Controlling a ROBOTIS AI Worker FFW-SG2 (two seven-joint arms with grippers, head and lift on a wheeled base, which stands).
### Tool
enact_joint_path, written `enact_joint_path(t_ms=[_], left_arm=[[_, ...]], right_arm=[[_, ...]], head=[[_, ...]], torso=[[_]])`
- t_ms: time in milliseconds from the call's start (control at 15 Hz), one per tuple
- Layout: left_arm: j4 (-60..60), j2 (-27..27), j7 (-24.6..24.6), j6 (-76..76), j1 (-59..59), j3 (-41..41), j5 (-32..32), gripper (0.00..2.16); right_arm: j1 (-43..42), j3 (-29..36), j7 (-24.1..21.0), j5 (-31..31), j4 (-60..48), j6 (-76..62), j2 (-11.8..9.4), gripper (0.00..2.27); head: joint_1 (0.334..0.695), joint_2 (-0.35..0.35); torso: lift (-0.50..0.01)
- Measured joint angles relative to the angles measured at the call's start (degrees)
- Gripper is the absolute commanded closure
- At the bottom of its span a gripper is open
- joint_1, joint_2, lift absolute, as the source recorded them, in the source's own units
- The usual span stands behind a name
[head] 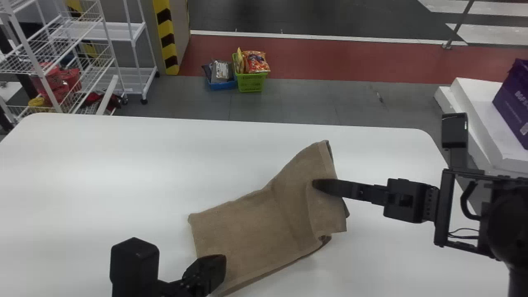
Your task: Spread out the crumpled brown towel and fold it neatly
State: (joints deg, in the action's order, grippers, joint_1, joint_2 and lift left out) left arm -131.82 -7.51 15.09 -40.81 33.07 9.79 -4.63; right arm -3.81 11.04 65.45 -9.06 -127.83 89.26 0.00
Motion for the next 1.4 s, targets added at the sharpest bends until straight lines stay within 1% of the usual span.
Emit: enact_joint_path(t_ms=[200, 267, 333, 400, 600, 667, 867, 1067, 1267, 1400], left_arm=[[1.98, -0.05, -0.29, -0.58, -1.00, 0.44, 1.37, 2.06], [2.53, -0.05, -0.38, -0.61, -1.18, 0.40, 1.75, 2.06], [3.08, -0.05, -0.48, -0.63, -1.37, 0.35, 2.09, 2.06], [3.57, -0.05, -0.51, -0.63, -1.54, 0.33, 2.29, 2.06], [4.70, -0.04, -0.57, -0.62, -2.14, 0.43, 2.30, 2.06], [4.92, -0.01, -0.59, -0.61, -2.37, 0.56, 2.27, 2.06], [5.17, 0.04, -0.60, -0.64, -2.86, 0.83, 2.21, 2.06], [5.31, 0.04, -0.59, -0.63, -2.92, 0.92, 2.17, 2.06], [5.30, 0.03, -0.51, -0.63, -2.92, 0.95, 2.15, 2.06], [5.26, -0.02, -0.50, -0.63, -2.92, 1.07, 2.16, 2.06]], right_arm=[[-0.51, -1.26, 0.02, 0.10, 0.12, 0.00, 0.00, 1.51], [-0.63, -1.89, 0.02, 0.15, 0.13, 0.00, 0.00, 1.51], [-0.70, -2.89, 0.02, 0.17, 0.13, 0.00, 0.00, 1.51], [-0.75, -4.13, -0.03, 0.13, 0.13, 0.00, 0.00, 1.51], [-0.59, -8.92, -0.36, -0.69, 0.72, 0.00, 0.00, 1.51], [-0.38, -10.58, -0.94, -0.89, 1.24, 0.00, 0.00, 1.51], [0.11, -13.94, -2.14, -0.63, 2.51, 0.00, 0.00, 1.51], [0.28, -16.54, -4.66, -0.31, 4.63, 0.00, 0.00, 1.51], [0.04, -17.73, -6.37, 0.44, 7.55, 0.00, 0.00, 1.51], [-0.12, -18.17, -8.33, 2.76, 9.54, 0.00, 0.00, 1.51]], head=[[0.695, -0.069], [0.695, -0.052], [0.695, -0.052], [0.695, -0.028], [0.695, 0.010], [0.695, 0.030], [0.695, 0.056], [0.695, 0.079], [0.695, 0.088], [0.695, 0.098]], torso=[[-0.126], [-0.126], [-0.126], [-0.126], [-0.126], [-0.126], [-0.126], [-0.126], [-0.126], [-0.126]])
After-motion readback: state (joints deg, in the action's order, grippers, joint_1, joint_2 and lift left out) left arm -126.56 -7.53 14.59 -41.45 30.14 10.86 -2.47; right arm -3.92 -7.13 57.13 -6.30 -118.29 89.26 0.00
